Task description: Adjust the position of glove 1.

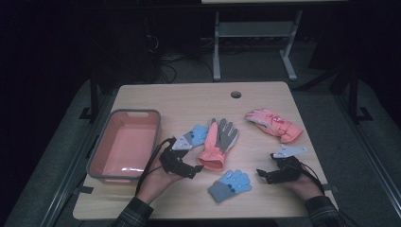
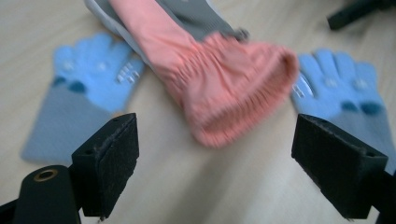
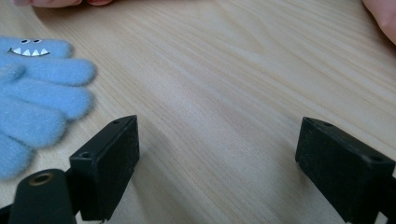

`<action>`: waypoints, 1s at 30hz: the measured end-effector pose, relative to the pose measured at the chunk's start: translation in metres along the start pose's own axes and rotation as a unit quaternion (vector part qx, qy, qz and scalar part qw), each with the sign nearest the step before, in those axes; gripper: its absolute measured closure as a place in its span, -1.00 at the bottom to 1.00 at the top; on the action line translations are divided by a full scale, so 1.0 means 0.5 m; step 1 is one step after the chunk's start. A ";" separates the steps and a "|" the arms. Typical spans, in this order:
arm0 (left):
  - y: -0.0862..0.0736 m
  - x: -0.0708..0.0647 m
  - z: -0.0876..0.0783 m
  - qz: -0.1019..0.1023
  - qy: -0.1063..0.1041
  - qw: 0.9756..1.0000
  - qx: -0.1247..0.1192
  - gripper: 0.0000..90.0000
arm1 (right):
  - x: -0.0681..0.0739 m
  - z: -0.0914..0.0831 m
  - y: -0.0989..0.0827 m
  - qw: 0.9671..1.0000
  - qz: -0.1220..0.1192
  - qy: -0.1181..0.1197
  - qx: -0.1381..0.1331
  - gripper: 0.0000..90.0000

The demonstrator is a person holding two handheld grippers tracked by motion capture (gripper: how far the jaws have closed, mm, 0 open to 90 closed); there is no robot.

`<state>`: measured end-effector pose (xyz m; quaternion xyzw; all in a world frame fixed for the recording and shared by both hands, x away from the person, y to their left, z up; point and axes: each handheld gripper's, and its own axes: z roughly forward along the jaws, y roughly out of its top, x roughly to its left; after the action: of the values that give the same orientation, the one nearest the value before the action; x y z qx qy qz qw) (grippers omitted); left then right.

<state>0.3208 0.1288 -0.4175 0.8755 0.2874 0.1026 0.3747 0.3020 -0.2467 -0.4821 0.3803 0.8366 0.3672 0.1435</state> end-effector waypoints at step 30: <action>0.067 0.146 0.104 -0.042 0.101 0.993 0.051 0.88 | 0.000 0.000 0.000 1.000 -0.002 0.002 0.000 -0.73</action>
<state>0.4149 0.1215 -0.4325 0.8656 0.3652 0.1602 0.3028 0.3020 -0.2465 -0.4822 0.3783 0.8377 0.3673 0.1423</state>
